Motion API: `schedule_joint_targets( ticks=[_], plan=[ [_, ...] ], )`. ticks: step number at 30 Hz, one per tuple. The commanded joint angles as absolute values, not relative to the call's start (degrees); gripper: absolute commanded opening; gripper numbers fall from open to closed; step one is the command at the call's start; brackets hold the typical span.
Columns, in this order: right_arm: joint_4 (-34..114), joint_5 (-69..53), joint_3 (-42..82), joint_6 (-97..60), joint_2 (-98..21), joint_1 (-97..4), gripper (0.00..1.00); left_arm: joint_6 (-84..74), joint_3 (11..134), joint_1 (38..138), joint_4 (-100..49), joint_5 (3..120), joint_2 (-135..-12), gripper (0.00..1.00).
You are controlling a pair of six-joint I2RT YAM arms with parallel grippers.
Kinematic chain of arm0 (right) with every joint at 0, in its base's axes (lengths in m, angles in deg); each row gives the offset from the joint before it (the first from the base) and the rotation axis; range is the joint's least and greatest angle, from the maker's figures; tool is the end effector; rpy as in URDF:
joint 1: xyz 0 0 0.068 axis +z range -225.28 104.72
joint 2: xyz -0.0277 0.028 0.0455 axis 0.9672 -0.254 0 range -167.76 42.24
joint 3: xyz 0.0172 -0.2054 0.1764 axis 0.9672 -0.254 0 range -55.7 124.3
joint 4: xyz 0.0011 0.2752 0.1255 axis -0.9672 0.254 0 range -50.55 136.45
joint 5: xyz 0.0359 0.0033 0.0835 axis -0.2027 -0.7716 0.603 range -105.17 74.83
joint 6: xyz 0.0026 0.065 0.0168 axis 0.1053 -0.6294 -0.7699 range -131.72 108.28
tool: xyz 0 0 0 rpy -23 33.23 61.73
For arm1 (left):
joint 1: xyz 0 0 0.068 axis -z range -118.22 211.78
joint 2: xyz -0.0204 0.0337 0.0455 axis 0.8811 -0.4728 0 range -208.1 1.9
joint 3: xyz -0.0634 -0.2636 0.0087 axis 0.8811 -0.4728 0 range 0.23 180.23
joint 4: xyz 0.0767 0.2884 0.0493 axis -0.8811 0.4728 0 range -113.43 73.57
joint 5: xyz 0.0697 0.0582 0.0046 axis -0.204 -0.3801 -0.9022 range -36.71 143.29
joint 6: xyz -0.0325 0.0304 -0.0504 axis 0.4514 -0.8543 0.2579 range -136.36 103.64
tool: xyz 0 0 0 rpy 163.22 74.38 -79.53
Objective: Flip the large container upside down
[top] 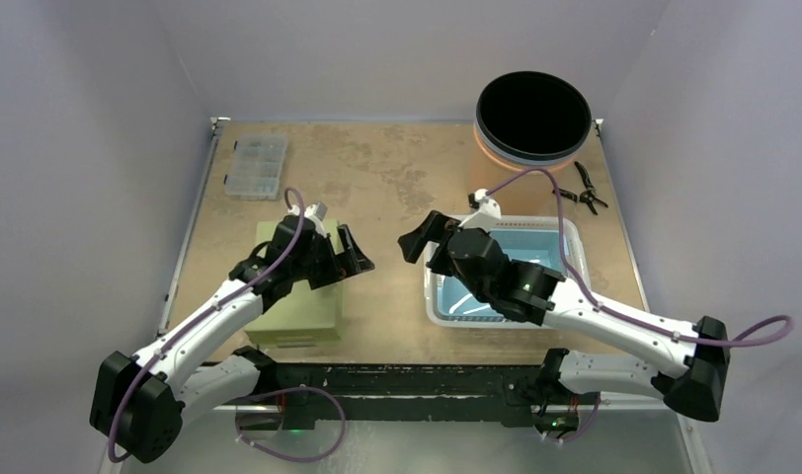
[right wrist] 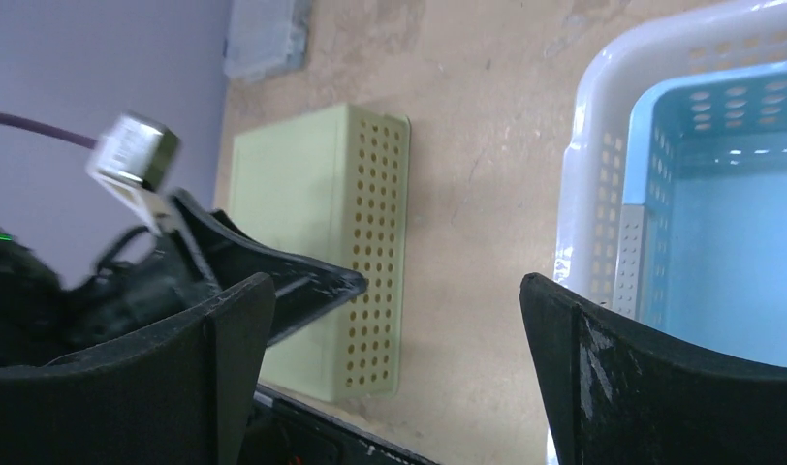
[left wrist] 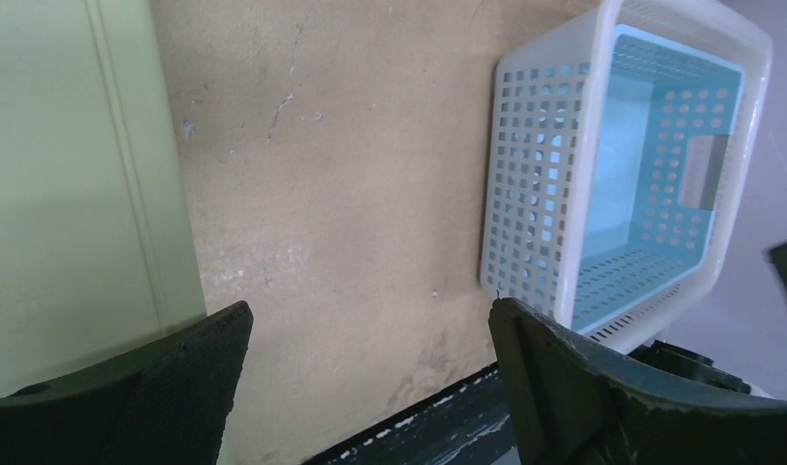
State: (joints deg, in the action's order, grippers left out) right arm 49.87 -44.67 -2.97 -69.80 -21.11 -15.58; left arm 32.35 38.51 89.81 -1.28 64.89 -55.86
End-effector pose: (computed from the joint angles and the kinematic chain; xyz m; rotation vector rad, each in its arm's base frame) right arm 0.1788 0.2539 0.3106 0.3266 1.9648 0.8859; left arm 0.2302 -0.1347 0.2118 -0.3305 2.4355 -0.8799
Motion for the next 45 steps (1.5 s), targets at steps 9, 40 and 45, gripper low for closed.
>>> schedule_joint_targets(
  ticks=[9, 40, 45],
  plan=[
    [52.45, -48.68, 0.25, -67.70, -22.68, -15.65, 0.99, 31.67, 35.17, 89.93, -0.19, 54.76, -58.66, 0.91],
    [55.80, -44.90, 3.07, -66.94, -25.36, -15.62, 0.99, 23.34, 44.01, 87.90, 7.26, 36.19, -71.08, 0.95],
    [55.67, -43.99, 3.39, -66.82, -26.27, -15.61, 0.99, 23.34, 42.30, 87.50, 9.08, 36.60, -68.36, 0.95]
  ],
)
